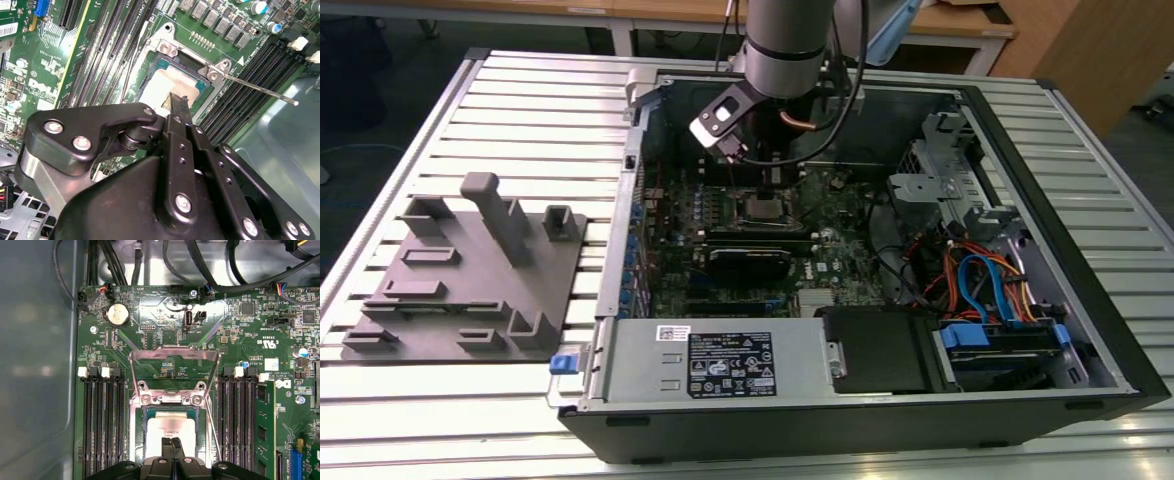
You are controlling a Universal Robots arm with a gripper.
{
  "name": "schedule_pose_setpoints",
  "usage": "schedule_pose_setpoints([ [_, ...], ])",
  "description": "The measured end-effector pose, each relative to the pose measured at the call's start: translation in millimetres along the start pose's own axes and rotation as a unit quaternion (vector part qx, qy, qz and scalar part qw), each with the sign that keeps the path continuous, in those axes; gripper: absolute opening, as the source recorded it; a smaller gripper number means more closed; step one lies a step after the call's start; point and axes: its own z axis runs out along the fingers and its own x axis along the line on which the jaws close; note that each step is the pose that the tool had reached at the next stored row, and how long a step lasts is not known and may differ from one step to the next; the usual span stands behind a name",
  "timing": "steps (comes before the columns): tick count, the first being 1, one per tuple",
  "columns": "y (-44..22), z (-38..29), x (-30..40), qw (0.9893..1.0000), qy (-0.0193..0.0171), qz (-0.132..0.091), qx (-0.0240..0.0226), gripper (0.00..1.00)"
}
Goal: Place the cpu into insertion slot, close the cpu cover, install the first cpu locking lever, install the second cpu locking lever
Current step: 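Close the cpu cover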
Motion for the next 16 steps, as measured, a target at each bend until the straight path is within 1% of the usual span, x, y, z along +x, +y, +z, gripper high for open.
schedule_pose_setpoints([
  [5, 0.0, -0.7, 0.0, 1.0, -0.0006, 0.0, 0.0002, 0.1],
  [10, 0.1, -0.7, 0.0, 1.0, -0.0016, 0.0, 0.0031, 0.1],
  [12, 0.1, -0.7, 0.0, 1.0, -0.0016, 0.0, 0.0032, 0.1],
  [16, 0.1, -0.7, 0.0, 0.9999, -0.0014, -0.01, 0.0034, 0.1],
])
